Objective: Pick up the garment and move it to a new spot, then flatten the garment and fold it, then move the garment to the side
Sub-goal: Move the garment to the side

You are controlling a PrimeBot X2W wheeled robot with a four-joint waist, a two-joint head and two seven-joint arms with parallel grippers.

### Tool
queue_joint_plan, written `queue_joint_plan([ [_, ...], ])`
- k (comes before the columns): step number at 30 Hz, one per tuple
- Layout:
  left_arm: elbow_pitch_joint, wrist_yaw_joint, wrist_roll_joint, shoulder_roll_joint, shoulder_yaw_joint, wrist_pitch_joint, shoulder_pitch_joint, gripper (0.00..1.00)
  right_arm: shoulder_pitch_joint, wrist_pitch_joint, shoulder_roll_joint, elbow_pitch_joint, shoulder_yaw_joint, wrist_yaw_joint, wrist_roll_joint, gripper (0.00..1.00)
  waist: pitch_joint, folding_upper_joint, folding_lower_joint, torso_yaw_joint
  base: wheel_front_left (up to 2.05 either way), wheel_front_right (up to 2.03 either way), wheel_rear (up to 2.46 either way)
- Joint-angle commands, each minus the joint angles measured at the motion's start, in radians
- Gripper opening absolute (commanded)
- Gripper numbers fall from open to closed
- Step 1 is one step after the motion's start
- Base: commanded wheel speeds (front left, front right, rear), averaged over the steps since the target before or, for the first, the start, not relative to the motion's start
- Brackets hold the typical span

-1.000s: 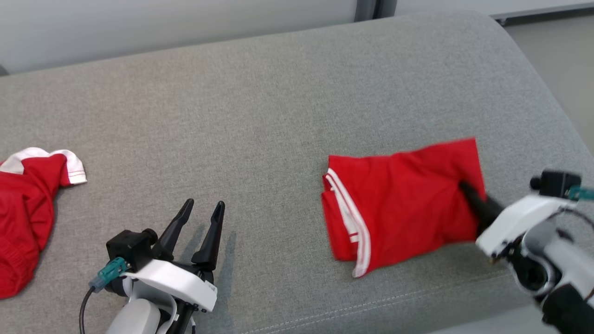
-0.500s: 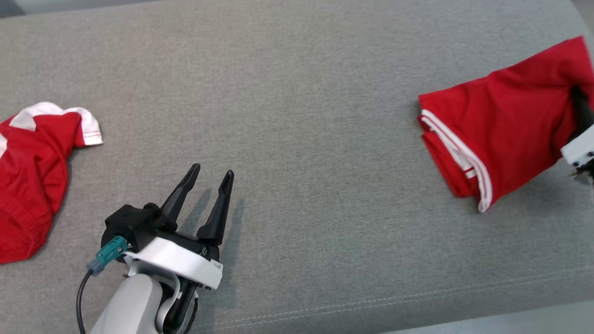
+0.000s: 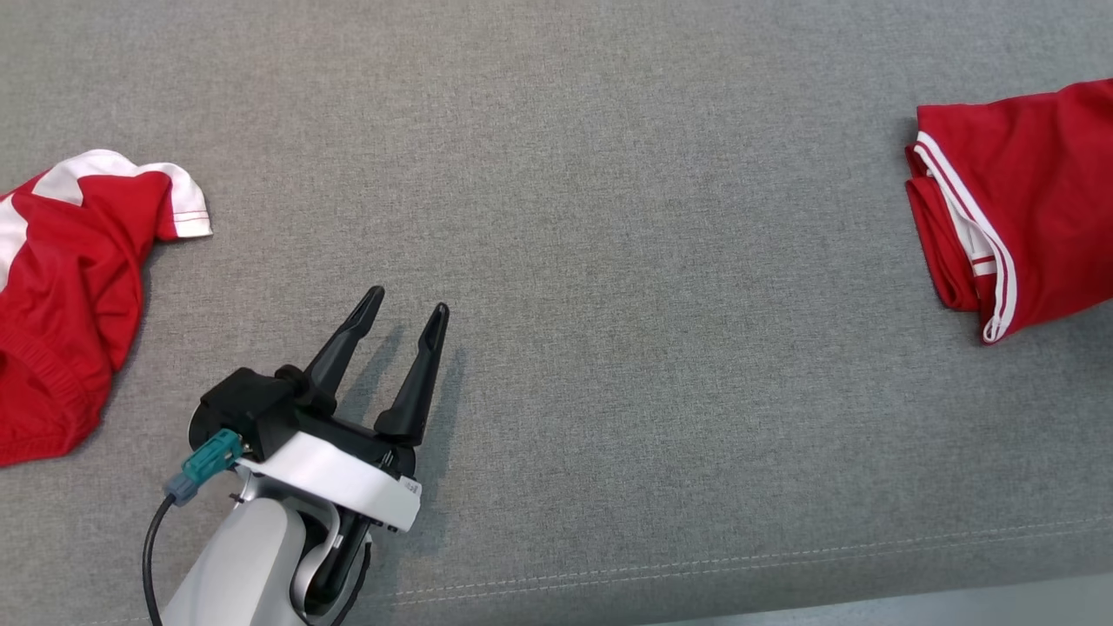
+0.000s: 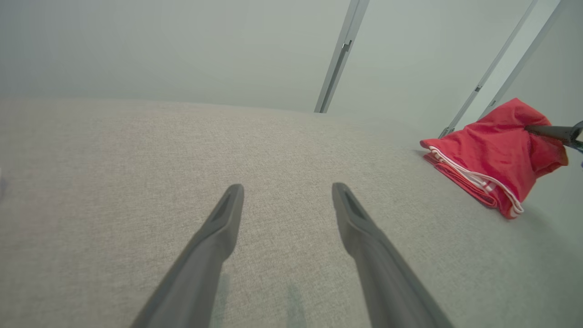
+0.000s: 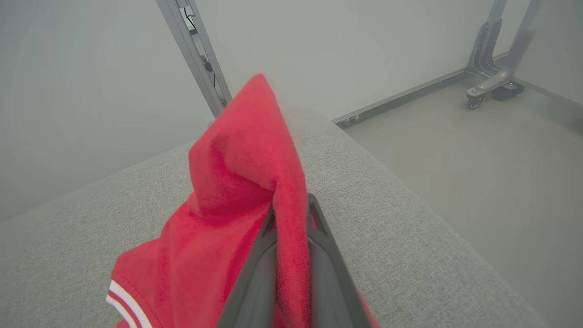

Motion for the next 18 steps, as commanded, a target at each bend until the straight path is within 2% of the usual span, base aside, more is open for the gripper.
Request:
queue_joint_plan([
  [1, -0.022, -0.007, 0.004, 0.017, 0.026, -0.005, -0.045, 1.0, -0.002, -0.02, -0.025, 0.007, 0.009, 0.002, -0.012, 0.0, 0.005, -0.0001, 0.0, 0.0, 0.0, 0.0, 0.0],
  [2, -0.021, -0.007, 0.004, 0.017, 0.024, -0.005, -0.047, 1.0, -0.01, -0.026, -0.03, 0.017, 0.011, 0.002, -0.024, 0.0, 0.008, -0.0001, 0.0, 0.0, 0.0, 0.0, 0.0],
  [3, -0.02, -0.007, 0.004, 0.018, 0.023, -0.005, -0.05, 1.0, -0.019, -0.033, -0.03, 0.023, 0.008, 0.002, -0.031, 0.42, 0.011, -0.0001, 0.0, 0.0, 0.0, 0.0, 0.0],
  [4, -0.018, -0.007, 0.003, 0.018, 0.023, -0.005, -0.052, 1.0, -0.026, -0.037, -0.029, 0.026, 0.006, 0.002, -0.039, 1.0, 0.013, -0.0001, 0.0, -0.001, 0.0, 0.0, 0.0],
  [8, -0.009, -0.007, 0.0, 0.018, 0.023, -0.005, -0.058, 1.0, -0.055, -0.044, -0.036, 0.022, -0.018, 0.002, -0.091, 1.0, 0.014, -0.0001, 0.0, -0.005, 0.0, 0.0, 0.0],
  [12, 0.003, -0.007, -0.001, 0.013, 0.024, -0.005, -0.058, 1.0, -0.054, -0.045, -0.057, -0.006, -0.088, 0.002, -0.183, 1.0, -0.002, -0.0001, 0.0, -0.009, 0.0, 0.0, 0.0],
  [18, 0.019, -0.007, 0.004, -0.002, 0.041, -0.005, -0.046, 1.0, 0.026, -0.045, -0.059, -0.169, -0.276, 0.002, -0.345, 1.0, -0.048, -0.0001, 0.0, -0.008, 0.0, 0.0, 0.0],
])
